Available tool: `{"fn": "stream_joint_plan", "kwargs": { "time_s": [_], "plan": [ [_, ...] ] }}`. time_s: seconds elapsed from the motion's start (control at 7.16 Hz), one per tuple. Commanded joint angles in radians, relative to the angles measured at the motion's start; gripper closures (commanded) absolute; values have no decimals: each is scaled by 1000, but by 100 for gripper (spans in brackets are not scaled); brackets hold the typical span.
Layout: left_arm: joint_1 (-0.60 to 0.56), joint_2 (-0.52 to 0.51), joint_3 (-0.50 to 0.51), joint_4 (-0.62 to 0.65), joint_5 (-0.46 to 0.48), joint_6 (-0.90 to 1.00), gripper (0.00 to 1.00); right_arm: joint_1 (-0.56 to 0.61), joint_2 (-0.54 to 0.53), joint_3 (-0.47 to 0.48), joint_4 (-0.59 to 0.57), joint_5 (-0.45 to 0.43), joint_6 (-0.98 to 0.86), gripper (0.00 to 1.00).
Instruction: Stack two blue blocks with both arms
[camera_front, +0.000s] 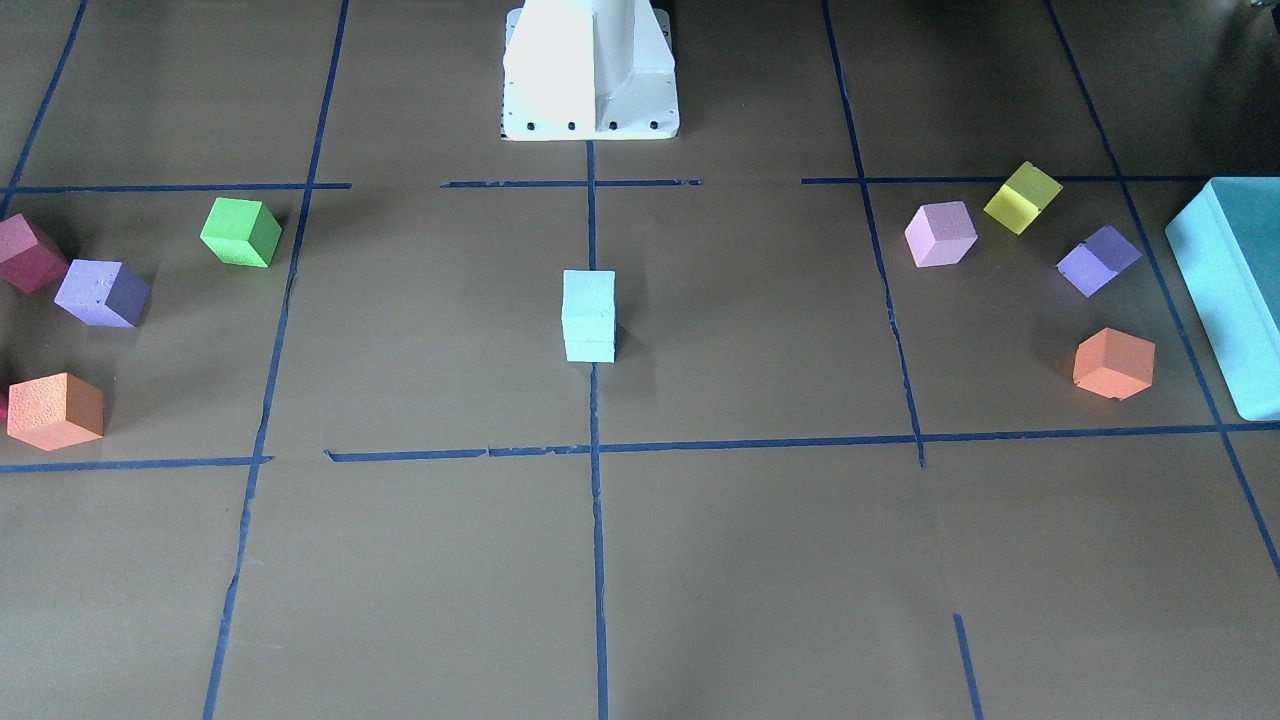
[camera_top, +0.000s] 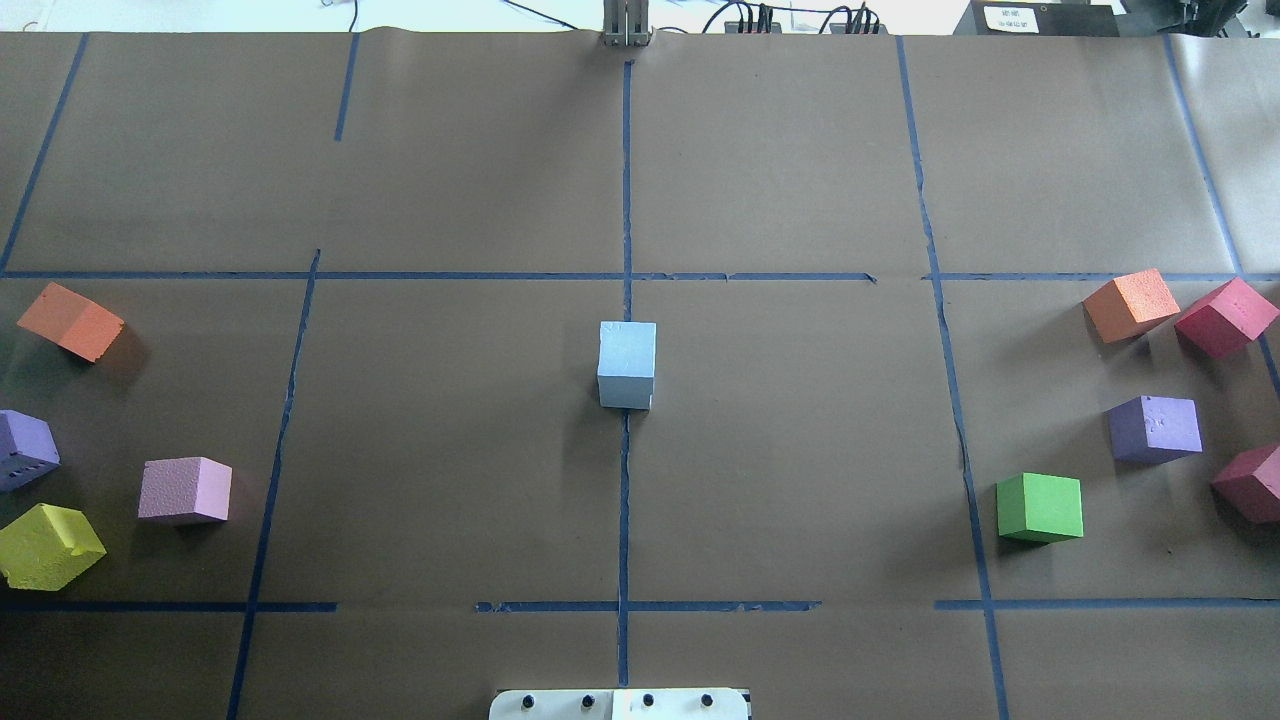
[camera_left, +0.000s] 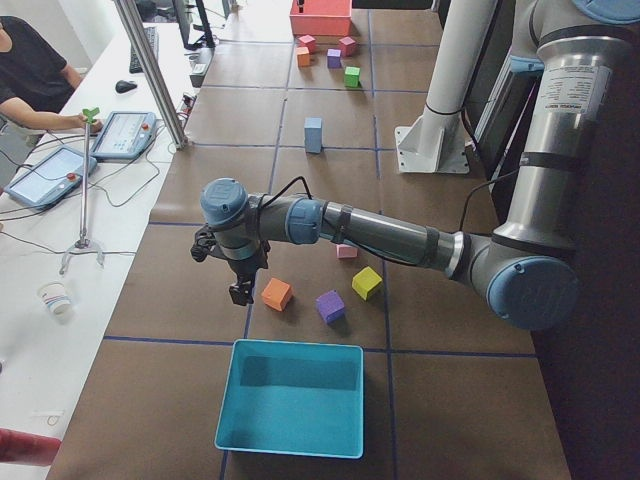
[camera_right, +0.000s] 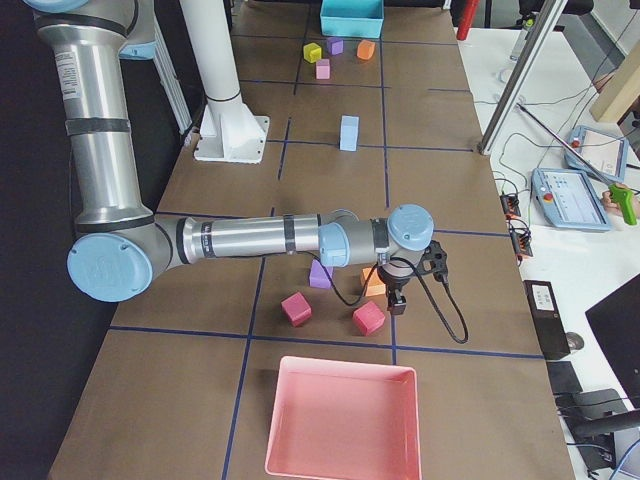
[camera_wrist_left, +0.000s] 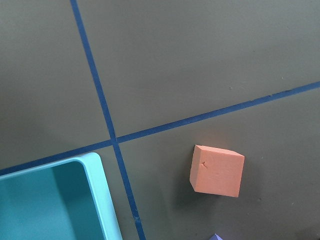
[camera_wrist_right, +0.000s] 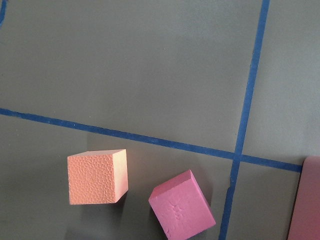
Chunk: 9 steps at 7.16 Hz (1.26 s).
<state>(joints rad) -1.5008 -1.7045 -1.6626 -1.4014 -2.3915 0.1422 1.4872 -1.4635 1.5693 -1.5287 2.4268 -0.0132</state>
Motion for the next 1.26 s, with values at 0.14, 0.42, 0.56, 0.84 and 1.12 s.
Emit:
{"fn": "stream_joint_plan", "kwargs": {
  "time_s": [0.14,0.42,0.56,0.84,1.12],
  "plan": [
    [1,23,0,-4,5,-7,0,-27,6,-9,4,-21,10,0],
    [1,26,10,-1,3,-9,0,-25,3,0,5,-40,12,0],
    [-2,32,9,-5,2,-7,0,-25,5,0,4,-60,12,0],
    [-1,68,-6,-27,0,2,0,-25,5,0,5,-61,12,0],
    [-4,106,-22,-83,3,0,0,-25,5,1,5,-61,13,0]
  ]
}}
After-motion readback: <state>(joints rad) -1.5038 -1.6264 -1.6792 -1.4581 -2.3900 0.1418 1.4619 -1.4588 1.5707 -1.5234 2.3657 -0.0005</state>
